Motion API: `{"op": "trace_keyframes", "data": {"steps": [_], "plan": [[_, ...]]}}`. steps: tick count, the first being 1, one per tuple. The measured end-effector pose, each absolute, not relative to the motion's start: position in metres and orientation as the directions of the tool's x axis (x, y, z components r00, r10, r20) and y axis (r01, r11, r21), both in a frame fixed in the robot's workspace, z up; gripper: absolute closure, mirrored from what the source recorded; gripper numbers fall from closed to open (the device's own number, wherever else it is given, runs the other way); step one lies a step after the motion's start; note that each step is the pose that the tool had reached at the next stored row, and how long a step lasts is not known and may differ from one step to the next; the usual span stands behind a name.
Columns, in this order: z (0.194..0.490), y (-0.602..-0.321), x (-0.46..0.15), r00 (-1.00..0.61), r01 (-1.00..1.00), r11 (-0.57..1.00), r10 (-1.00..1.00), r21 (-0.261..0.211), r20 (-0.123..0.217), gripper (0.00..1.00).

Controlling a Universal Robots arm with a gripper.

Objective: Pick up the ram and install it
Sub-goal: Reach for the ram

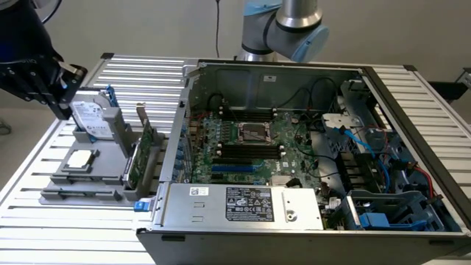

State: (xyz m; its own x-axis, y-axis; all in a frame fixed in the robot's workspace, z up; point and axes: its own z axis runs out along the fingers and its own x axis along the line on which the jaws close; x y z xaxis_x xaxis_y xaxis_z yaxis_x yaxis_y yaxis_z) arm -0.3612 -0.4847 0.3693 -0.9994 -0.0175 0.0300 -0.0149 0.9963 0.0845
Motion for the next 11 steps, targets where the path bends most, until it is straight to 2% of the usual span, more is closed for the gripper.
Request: {"op": "trace_keyframes", "data": {"steps": [11], "plan": [[0.369, -0.501, -0.363, -0.999, -0.033, 0.996, -0.035, 0.081, 0.024, 0.89]]}}
